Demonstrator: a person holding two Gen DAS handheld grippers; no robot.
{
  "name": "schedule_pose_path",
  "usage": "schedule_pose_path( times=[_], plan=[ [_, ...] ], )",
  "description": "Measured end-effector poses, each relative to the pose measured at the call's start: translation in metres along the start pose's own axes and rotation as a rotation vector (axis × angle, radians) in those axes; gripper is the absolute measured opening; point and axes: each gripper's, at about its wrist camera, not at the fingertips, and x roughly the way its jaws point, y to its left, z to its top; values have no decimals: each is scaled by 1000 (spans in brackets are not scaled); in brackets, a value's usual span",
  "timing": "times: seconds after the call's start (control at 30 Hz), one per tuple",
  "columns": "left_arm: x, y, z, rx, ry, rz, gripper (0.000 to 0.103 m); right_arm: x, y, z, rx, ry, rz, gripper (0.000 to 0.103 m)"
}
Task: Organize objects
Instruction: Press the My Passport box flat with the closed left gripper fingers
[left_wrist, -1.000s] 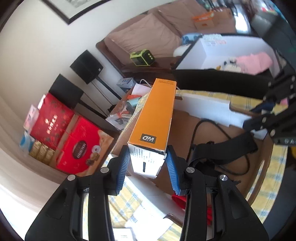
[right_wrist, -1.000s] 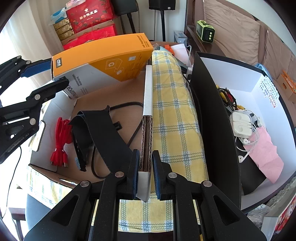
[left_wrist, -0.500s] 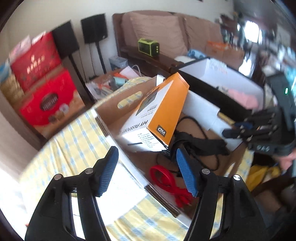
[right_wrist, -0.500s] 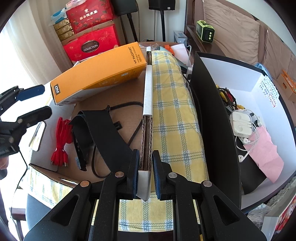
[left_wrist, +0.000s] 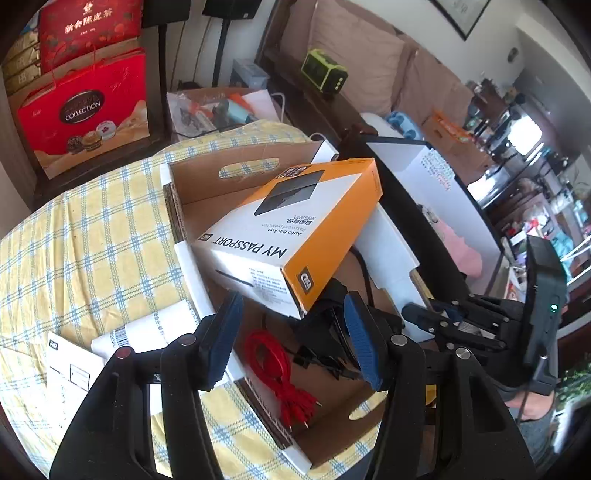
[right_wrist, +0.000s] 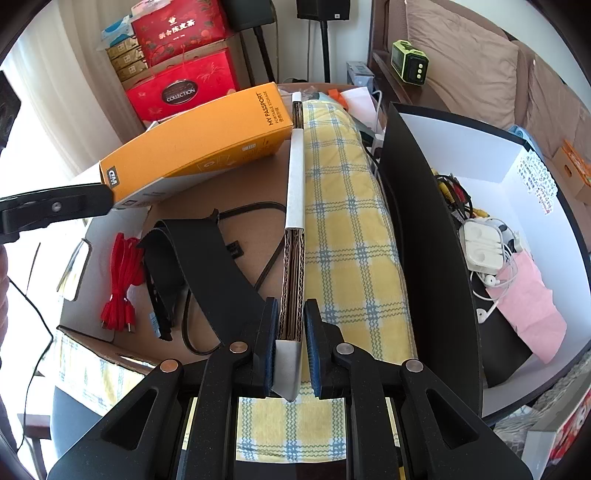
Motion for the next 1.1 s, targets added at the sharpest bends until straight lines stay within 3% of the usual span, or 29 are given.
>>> schedule_pose_path(
  times=[0.13, 0.23, 0.3, 0.4, 0.63, 0.97, 1.1],
  plan=[
    [9, -12, -2, 114, -11, 125, 35, 0, -1, 0, -2, 2, 4, 13],
    [21, -16, -7, 206, 44, 284, 7, 1, -1, 0, -5, 2, 6, 14],
    [23, -14, -7, 210, 49, 326, 7, 1, 0, 0, -5, 3, 4, 14],
    [22, -8, -3, 153, 42, 296, 8, 2, 0, 0, -3, 2, 2, 14],
    [31, -7, 6, 152, 38, 354, 8, 3, -1, 0, 3, 3, 5, 14],
    [40, -10, 13, 141, 38, 377, 9, 3, -2, 1, 1, 4, 4, 14],
    [29, -9, 10, 107, 27, 321, 27, 3, -3, 1, 3, 4, 5, 14]
  ],
)
